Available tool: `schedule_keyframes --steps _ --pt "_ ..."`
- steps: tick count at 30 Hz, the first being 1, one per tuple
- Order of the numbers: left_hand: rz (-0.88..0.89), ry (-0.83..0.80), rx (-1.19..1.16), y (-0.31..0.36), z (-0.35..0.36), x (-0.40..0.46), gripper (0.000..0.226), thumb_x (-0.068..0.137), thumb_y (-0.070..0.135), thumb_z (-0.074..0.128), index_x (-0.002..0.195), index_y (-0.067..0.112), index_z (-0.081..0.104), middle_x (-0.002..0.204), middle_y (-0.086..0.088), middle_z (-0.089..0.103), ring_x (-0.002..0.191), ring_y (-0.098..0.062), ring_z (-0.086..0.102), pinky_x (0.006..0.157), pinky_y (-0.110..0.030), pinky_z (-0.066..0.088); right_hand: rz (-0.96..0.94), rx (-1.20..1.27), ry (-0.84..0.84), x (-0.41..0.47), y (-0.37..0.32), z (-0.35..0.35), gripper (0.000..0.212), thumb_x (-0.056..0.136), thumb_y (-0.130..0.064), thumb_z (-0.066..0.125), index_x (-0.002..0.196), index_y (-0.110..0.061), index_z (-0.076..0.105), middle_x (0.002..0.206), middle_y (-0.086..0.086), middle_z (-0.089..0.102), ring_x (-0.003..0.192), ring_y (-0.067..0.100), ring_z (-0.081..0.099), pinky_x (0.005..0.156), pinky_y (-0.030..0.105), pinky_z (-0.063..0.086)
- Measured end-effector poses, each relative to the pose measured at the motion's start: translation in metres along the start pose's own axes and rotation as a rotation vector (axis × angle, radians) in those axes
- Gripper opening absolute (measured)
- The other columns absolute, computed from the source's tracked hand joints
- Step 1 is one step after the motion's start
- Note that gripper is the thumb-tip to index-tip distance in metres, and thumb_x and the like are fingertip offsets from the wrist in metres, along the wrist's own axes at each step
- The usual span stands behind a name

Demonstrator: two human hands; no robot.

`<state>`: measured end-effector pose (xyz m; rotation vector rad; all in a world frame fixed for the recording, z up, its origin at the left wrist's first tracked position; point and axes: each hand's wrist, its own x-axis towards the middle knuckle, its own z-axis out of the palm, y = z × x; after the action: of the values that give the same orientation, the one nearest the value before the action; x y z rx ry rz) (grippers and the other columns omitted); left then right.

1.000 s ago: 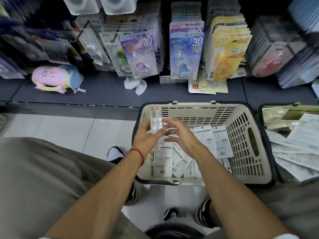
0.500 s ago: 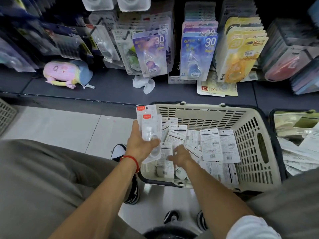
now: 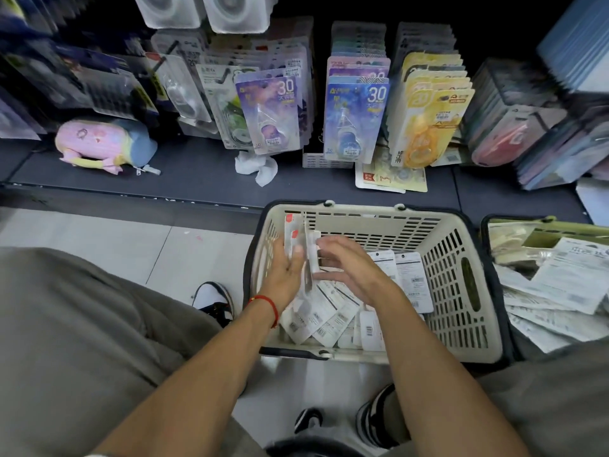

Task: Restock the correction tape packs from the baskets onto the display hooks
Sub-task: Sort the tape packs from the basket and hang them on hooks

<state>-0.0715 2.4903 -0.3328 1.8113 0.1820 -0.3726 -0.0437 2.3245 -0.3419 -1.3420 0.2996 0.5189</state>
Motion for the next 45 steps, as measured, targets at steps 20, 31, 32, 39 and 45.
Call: schedule_keyframes --steps 20,31,32,39,45 --pt "-0.109 0.159 -0.132 -0.022 -0.035 0.008 0.073 0.086 0.007 0.08 0.139 0.037 0.04 0.121 0.01 0.066 0.114 -0.014 0.065 0.102 -0.05 0.057 0.28 -0.942 0.174 0.039 0.106 -0.024 0.048 0.095 -0.019 0.075 0.139 -0.014 0.057 0.134 0.008 0.063 0.12 0.029 0.063 0.098 0.038 0.054" --pt "0.067 0.085 0.058 -0.001 -0.03 0.007 0.084 0.084 0.004 0.076 0.146 0.043 0.036 0.13 0.014 0.059 0.121 -0.017 0.059 0.099 -0.041 0.054 0.0 -0.507 0.105 0.003 0.007 -0.03 0.033 0.09 -0.005 0.061 0.104 -0.03 0.077 0.118 -0.001 0.068 0.058 0.021 0.063 0.058 0.033 0.054" --pt "0.096 0.074 0.068 0.004 -0.03 0.008 0.086 0.083 0.003 0.076 0.144 0.048 0.036 0.129 0.017 0.059 0.12 -0.014 0.059 0.099 -0.037 0.052 0.0 -0.458 0.069 -0.002 -0.008 -0.031 0.023 0.091 -0.01 0.064 0.105 -0.022 0.077 0.111 0.007 0.073 0.062 0.022 0.067 0.064 0.033 0.055" --pt "0.169 -0.084 -0.057 0.042 -0.046 0.015 0.08 0.081 -0.001 0.073 0.137 0.05 0.047 0.117 0.016 0.07 0.109 -0.008 0.069 0.09 -0.034 0.059 -0.141 -0.606 -0.004 -0.025 -0.104 -0.022 0.017 0.088 -0.005 0.079 0.105 -0.004 0.075 0.089 0.018 0.08 0.082 0.029 0.074 0.079 0.039 0.062" --pt "0.216 -0.17 -0.338 0.1 -0.056 0.018 0.079 0.082 -0.015 0.068 0.142 0.034 0.053 0.132 -0.004 0.071 0.126 -0.028 0.066 0.106 -0.05 0.054 -0.437 -0.783 0.203 -0.032 -0.186 -0.014 0.013 0.085 -0.032 0.088 0.085 -0.024 0.078 0.085 -0.003 0.08 0.083 0.015 0.076 0.077 0.04 0.064"
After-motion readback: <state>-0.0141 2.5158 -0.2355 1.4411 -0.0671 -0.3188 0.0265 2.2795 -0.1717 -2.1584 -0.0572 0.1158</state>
